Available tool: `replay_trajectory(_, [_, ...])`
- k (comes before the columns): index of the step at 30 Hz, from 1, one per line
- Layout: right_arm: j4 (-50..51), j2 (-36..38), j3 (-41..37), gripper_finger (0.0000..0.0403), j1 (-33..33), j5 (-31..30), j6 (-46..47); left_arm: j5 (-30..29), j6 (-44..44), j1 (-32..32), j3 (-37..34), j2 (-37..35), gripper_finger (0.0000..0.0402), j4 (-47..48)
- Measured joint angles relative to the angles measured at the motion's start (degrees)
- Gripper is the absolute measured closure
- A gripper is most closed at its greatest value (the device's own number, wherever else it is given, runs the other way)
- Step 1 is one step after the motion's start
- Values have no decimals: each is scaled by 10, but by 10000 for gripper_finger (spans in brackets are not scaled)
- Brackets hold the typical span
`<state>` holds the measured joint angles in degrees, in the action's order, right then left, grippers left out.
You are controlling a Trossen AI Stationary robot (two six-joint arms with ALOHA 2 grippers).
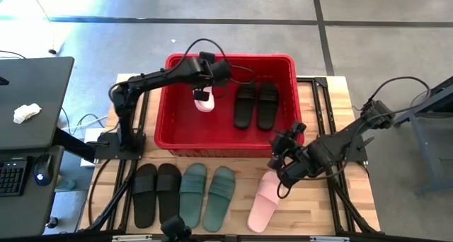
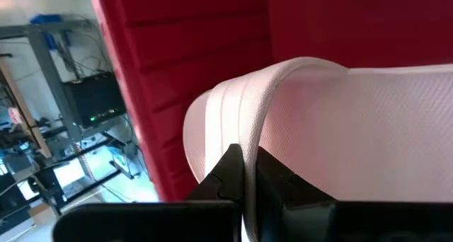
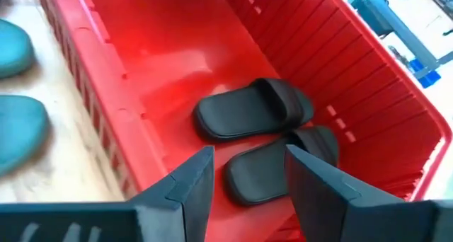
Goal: Pick and place slides into bin
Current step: Put the pink slide into the red bin
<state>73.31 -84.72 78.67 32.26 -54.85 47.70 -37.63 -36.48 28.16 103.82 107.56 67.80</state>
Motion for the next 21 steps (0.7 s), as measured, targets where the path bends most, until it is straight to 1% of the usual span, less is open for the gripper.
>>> replay_trajectory(4, [-3,11,0,242,-12,2,-39,10,1,-1,-110,-49,401,-112])
replay_trajectory(8, [-6,27,0,242,-22,4,-62,9,-26,0,-195,-78,401,-174])
replay_trajectory(13, [-14,48,0,242,-35,11,-82,8,-37,4,-247,-81,401,-189])
replay_trajectory(17, [-15,60,0,242,-44,13,-83,20,-39,14,-283,-81,401,-226])
replay_trajectory(21, [-15,62,0,242,-46,15,-87,21,-68,34,-312,-81,401,-267])
